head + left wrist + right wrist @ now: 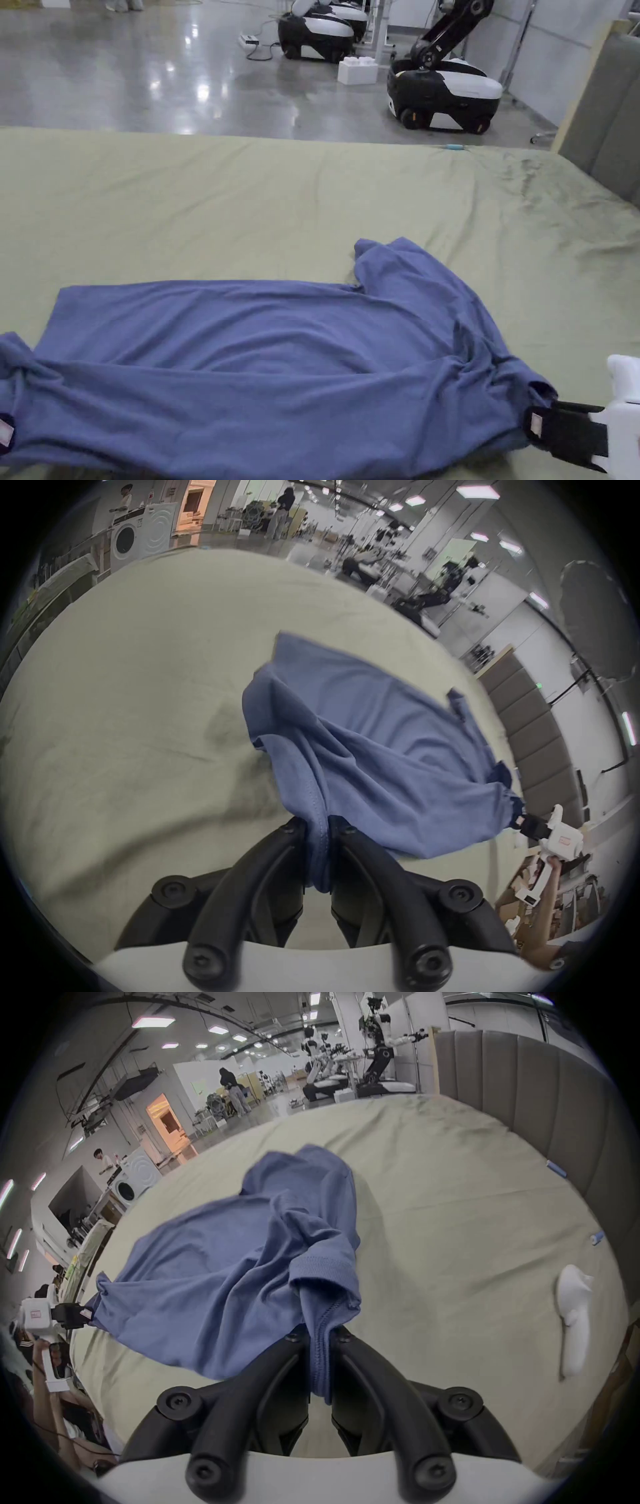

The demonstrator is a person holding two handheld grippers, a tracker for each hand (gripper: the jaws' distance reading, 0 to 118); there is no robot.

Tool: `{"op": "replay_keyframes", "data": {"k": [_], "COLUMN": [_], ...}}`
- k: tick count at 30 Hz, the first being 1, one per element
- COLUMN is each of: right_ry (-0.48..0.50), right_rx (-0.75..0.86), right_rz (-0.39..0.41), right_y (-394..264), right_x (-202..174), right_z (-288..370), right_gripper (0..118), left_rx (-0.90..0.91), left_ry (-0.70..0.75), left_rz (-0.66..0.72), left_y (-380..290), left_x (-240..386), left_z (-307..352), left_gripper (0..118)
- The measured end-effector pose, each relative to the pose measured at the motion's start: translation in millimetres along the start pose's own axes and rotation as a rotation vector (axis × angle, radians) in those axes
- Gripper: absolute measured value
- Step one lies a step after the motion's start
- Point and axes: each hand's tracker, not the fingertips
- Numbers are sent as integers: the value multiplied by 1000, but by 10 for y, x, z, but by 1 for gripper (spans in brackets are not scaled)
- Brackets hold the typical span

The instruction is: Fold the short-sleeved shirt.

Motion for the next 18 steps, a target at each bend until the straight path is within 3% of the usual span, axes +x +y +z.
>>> {"op": "replay_keyframes", "data": {"k": [2, 7, 10, 13, 17, 18], "right_ry": [-61, -109, -101, -181, -174, -168], "right_rx": [42, 4, -30, -113, -152, -146], "right_rz": [20, 27, -5, 25, -14, -22], "right_y": [-50, -489, -743, -1074, -1332, -1362], "right_x": [24, 184, 187, 71, 79, 86], "right_z": [266, 739, 784, 732, 519, 492], "right_gripper": [13, 13, 13, 13, 14, 22], "left_rx": [-8, -43, -104, -123, -119, -113], "left_ry": [18, 84, 55, 83, 92, 83], "left_rz": [7, 9, 110, 110, 127, 140], "left_y": [-105, -659, -987, -1224, -1329, -1315], "left_x": [39, -105, -356, -506, -594, -601], "left_z": [233, 611, 564, 425, 282, 322], "left_gripper": [12, 12, 12, 12, 12, 13]}}
